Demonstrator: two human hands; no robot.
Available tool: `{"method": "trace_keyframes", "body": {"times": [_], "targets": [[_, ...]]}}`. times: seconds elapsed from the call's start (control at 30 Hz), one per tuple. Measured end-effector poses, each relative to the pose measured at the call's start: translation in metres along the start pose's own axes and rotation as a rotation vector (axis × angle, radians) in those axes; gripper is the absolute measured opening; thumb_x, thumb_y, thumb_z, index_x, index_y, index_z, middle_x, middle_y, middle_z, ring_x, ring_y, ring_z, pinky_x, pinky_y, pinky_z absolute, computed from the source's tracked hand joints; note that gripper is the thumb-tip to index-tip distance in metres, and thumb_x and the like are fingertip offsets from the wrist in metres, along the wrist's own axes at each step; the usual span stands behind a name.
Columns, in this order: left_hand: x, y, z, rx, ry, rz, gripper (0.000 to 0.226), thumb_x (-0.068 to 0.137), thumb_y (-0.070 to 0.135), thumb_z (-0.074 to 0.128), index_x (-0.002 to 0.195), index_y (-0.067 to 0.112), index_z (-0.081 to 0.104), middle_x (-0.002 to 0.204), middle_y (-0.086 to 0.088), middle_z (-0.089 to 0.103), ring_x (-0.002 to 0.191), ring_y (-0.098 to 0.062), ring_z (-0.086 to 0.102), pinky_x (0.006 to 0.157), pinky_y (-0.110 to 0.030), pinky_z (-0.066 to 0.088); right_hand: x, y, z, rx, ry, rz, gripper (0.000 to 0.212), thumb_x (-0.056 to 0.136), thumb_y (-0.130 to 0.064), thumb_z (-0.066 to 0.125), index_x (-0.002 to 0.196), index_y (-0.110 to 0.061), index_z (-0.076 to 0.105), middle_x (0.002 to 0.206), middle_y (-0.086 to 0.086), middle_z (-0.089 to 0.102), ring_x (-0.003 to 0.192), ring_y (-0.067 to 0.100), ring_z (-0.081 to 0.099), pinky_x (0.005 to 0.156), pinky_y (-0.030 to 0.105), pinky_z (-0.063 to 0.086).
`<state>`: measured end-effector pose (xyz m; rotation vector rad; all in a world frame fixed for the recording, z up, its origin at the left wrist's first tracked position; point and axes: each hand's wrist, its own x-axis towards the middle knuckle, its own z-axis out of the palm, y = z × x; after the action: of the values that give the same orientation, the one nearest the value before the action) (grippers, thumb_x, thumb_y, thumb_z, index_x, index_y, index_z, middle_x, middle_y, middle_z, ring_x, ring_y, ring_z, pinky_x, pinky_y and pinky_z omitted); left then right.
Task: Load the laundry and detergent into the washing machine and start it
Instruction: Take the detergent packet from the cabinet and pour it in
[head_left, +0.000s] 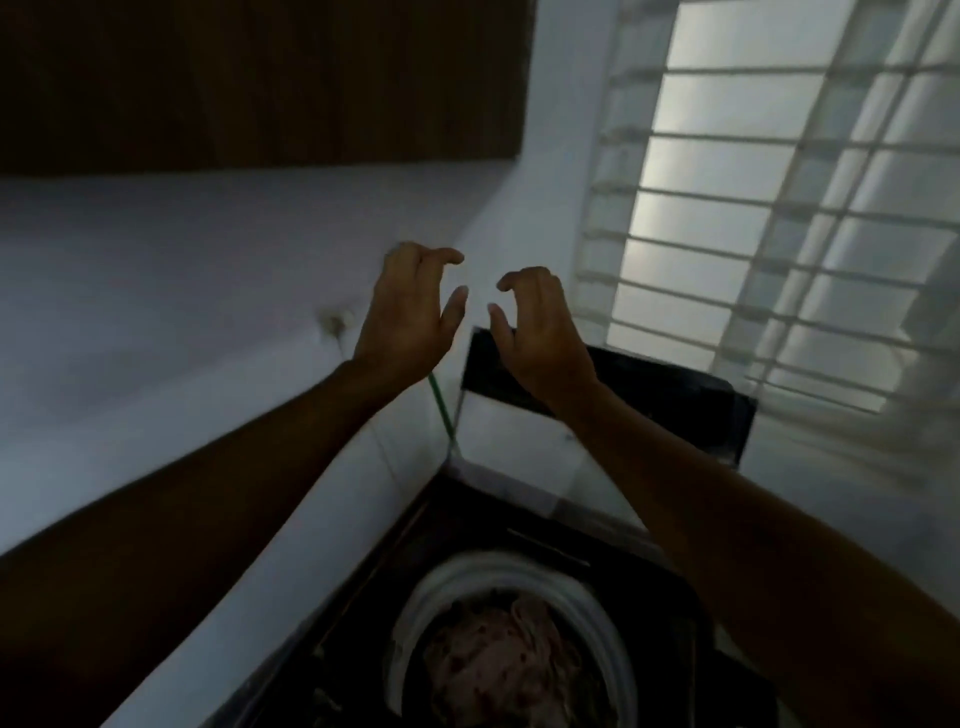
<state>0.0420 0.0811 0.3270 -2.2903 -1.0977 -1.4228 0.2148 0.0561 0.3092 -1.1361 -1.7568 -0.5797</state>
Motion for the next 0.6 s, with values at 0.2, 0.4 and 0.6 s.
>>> {"method": "trace_keyframes", "body": {"times": [0.2, 0.4, 0.6], "targets": [[0.049, -0.026, -0.122, 0.327, 0.126, -0.022, 0.039, 0.089, 0.023, 0.059, 0.127, 0.016, 0.051, 0.121, -0.008, 0.048, 0.11, -0.021, 0.045, 0.089, -0.029, 0.041, 0.091, -0.076, 0.008, 0.277, 0.102, -0.122, 0.024, 0.09, -0.014, 0.056, 0.111, -0.002, 0.055, 0.11, 0.013, 0.053, 0.1, 0.024, 0.052, 0.086, 0.034, 0.048], [0.04, -0.048, -0.237, 0.596, 0.193, -0.125, 0.037, 0.084, 0.017, 0.058, 0.12, 0.017, 0.052, 0.116, -0.007, 0.049, 0.101, -0.019, 0.046, 0.08, -0.033, 0.047, 0.148, -0.17, 0.023, 0.434, 0.155, -0.254, 0.025, 0.088, -0.008, 0.056, 0.112, -0.004, 0.056, 0.112, 0.011, 0.052, 0.102, 0.021, 0.053, 0.086, 0.03, 0.049], [0.023, -0.075, -0.306, 0.794, 0.093, -0.189, 0.041, 0.084, 0.024, 0.063, 0.122, 0.016, 0.05, 0.129, -0.01, 0.045, 0.107, -0.023, 0.044, 0.083, -0.029, 0.039, 0.173, -0.247, 0.047, 0.465, 0.092, -0.285, 0.04, 0.084, -0.006, 0.06, 0.123, -0.01, 0.053, 0.125, 0.009, 0.049, 0.111, 0.02, 0.053, 0.089, 0.034, 0.053]]}}
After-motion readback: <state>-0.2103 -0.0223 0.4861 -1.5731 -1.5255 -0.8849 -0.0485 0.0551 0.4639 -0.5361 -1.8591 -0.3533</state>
